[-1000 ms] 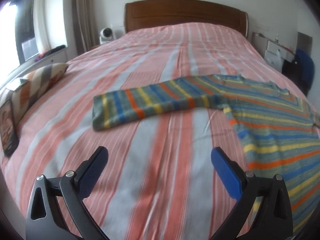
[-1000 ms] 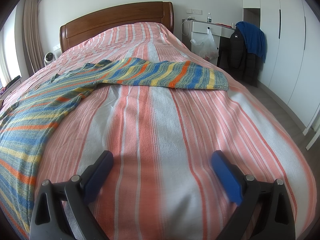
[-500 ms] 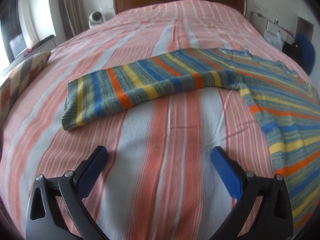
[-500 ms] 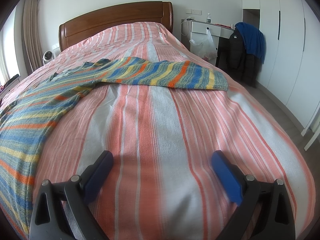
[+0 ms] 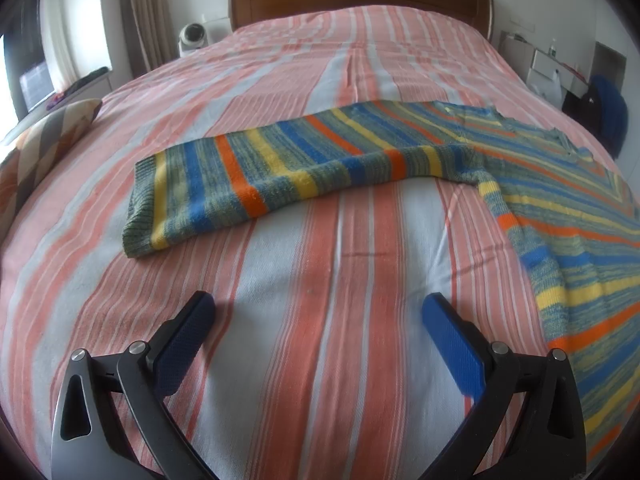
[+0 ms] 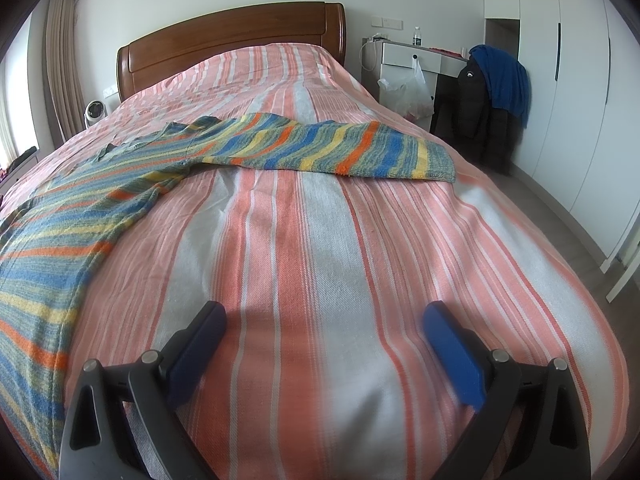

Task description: Fold small clothes

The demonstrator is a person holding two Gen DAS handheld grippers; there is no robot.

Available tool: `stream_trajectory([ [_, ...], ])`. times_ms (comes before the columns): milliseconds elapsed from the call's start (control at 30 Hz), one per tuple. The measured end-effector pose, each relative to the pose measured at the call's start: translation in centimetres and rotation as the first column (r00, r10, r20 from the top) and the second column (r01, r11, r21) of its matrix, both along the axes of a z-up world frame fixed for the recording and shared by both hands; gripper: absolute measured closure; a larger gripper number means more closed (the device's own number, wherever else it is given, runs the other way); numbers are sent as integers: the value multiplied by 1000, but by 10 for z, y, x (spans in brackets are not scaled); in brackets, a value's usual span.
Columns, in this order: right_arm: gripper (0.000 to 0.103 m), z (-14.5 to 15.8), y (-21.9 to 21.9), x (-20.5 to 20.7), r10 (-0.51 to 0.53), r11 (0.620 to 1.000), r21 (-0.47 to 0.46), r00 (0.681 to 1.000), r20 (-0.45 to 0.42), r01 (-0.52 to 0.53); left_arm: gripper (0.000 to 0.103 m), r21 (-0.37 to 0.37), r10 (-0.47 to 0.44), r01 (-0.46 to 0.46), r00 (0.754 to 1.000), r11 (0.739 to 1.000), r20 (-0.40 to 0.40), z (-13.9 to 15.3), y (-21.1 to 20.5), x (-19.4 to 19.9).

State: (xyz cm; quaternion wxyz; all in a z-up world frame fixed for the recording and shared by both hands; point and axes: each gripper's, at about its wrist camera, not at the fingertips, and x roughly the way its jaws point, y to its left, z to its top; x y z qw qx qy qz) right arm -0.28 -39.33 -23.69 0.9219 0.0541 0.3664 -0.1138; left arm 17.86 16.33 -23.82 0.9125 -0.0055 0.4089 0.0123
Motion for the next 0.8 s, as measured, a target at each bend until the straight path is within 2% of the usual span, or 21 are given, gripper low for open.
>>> stream_trajectory([
  [367,1,0,4,4,-46,998,-50,998,-31,44,0,1,0,0,1000,1000,1,0,0,0],
  [800,1,0,8,2,-48,998,-47,999,-12,47,0,0,0,0,1000,1000,0,0,0,0],
])
